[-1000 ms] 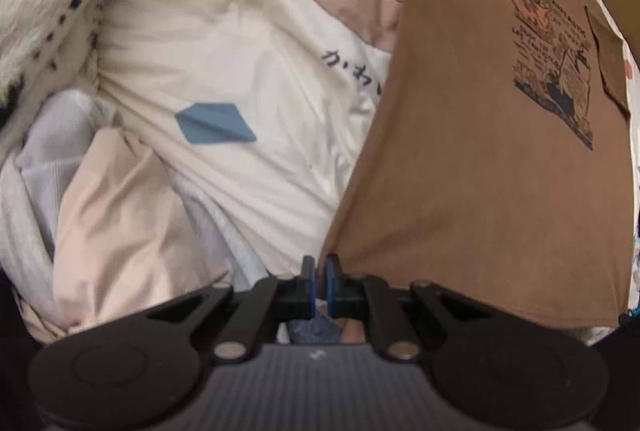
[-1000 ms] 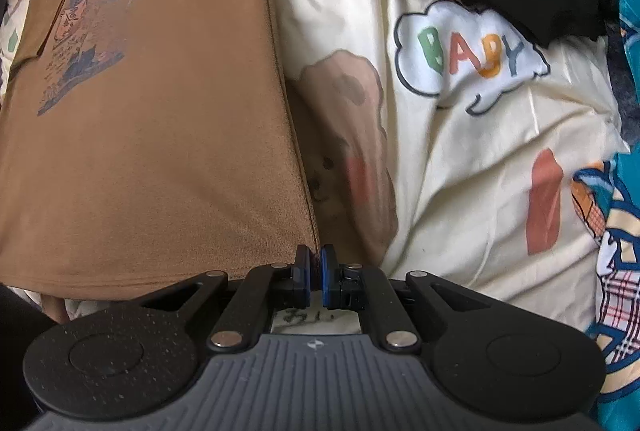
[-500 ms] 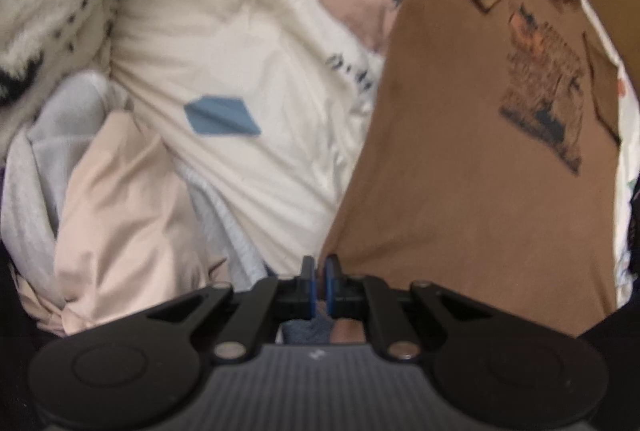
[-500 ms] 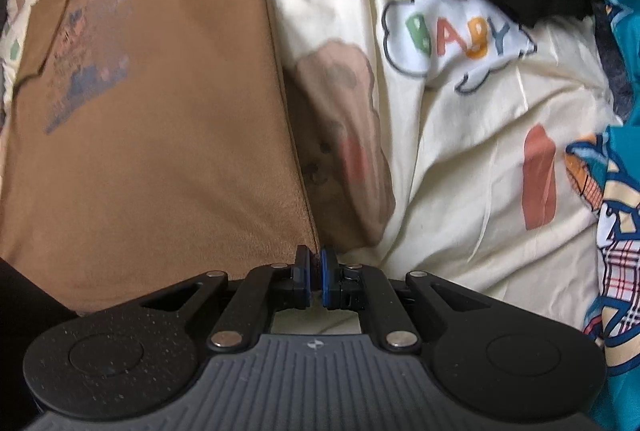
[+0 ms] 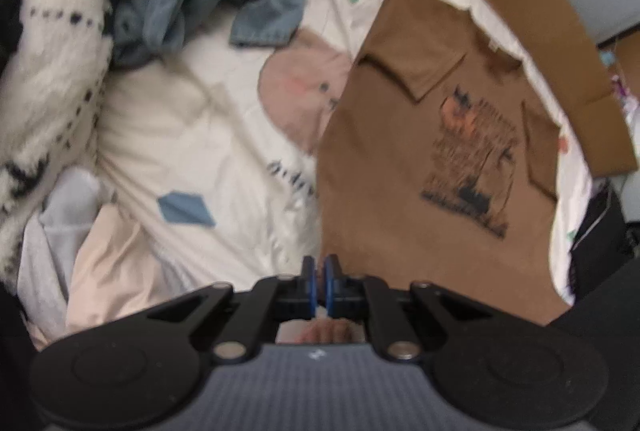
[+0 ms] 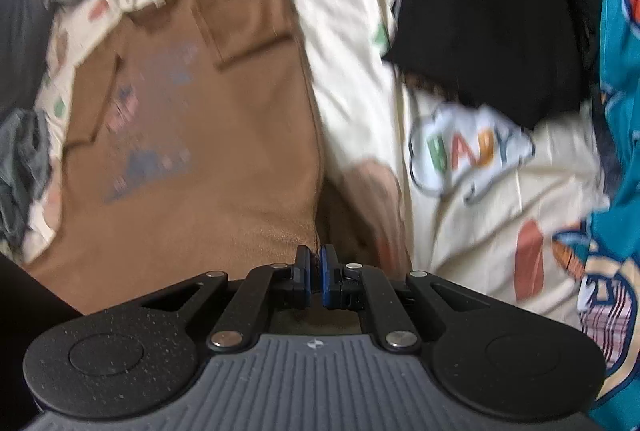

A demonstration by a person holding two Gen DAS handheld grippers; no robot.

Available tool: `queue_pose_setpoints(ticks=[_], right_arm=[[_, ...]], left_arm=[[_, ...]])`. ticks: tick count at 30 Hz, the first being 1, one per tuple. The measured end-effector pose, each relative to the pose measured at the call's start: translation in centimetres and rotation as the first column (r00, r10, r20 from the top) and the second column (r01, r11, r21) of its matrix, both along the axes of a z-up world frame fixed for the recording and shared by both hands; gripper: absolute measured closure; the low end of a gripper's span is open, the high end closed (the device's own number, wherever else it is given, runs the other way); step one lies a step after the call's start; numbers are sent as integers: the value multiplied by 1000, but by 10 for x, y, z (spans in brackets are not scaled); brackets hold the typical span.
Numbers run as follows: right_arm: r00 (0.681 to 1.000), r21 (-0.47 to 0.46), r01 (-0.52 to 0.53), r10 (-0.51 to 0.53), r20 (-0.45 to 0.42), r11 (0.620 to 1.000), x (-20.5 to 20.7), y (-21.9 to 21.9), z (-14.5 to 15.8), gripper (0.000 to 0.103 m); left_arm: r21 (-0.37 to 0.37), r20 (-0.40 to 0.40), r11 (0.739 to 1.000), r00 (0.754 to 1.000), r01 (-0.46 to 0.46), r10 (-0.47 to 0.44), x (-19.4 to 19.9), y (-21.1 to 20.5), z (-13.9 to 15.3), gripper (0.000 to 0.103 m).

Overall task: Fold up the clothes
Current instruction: 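Carry the held hem with both tools over the shirt toward the collar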

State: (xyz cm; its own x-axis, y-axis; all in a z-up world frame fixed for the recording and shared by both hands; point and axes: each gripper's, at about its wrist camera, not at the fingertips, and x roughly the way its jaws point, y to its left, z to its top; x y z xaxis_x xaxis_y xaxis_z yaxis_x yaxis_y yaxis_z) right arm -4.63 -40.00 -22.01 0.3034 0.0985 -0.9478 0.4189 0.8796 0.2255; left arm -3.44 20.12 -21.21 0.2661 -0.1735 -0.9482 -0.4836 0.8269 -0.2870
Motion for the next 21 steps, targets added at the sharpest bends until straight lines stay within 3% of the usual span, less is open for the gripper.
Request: queue_pose_setpoints(ticks=[10,21], right_arm=[[994,0,37,-37,104,999,42,-15,49,100],[985,28,-3,-2,175,1000,81,-25,57,100]], left_arm=[[5,129,1000,991,17,-18,34,-4,38,98],[37,113,999,993,15,-19,71,-7,56,98]])
